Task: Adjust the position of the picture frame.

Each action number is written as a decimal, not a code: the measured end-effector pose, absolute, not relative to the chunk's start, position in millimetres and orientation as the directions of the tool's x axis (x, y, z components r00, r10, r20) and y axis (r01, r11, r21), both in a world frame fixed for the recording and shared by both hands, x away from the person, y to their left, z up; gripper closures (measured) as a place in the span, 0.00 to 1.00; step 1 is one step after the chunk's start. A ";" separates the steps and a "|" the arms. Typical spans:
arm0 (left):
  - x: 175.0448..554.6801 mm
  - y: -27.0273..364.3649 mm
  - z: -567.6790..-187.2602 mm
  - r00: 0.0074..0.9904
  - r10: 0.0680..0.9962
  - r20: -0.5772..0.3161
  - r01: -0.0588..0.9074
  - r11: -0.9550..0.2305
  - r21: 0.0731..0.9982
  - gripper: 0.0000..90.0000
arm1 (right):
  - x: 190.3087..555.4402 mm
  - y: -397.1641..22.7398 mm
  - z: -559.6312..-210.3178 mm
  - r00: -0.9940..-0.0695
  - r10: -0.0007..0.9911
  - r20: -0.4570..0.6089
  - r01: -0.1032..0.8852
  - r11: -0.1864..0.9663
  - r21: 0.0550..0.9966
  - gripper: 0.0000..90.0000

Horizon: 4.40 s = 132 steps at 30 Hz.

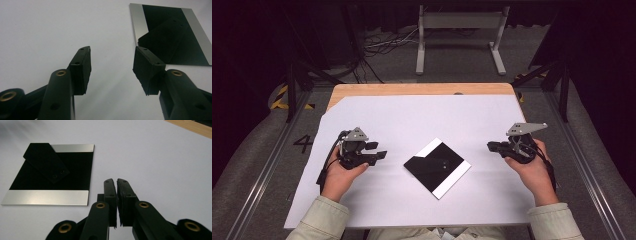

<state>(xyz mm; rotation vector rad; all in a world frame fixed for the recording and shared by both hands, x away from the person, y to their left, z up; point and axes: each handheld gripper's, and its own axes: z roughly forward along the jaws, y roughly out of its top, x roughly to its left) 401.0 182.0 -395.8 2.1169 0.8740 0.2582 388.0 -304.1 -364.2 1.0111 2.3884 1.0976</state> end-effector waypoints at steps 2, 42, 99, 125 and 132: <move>401.6 183.5 -395.0 0.737 0.665 -0.125 0.504 -0.416 0.757 0.57 | 387.2 -303.1 -363.3 -0.697 0.717 0.005 0.469 0.452 0.759 0.96; 407.3 170.7 -398.4 0.761 0.635 -0.134 0.509 -0.456 0.730 0.65 | 342.8 -189.5 -390.1 -0.878 0.478 0.012 0.370 0.665 0.649 0.97; 408.6 165.9 -405.4 0.764 0.623 -0.168 0.527 -0.453 0.719 0.52 | 313.2 -127.4 -427.4 -0.930 0.369 0.008 0.320 0.796 0.513 1.00; 408.6 151.3 -416.5 0.762 0.638 -0.109 0.525 -0.511 0.680 0.79 | 336.2 -154.4 -424.5 -0.863 0.499 -0.083 0.399 0.772 0.495 1.00; 409.7 142.3 -422.9 0.761 0.642 -0.096 0.524 -0.519 0.675 0.89 | 346.3 -163.3 -424.5 -0.844 0.528 -0.095 0.418 0.758 0.501 1.00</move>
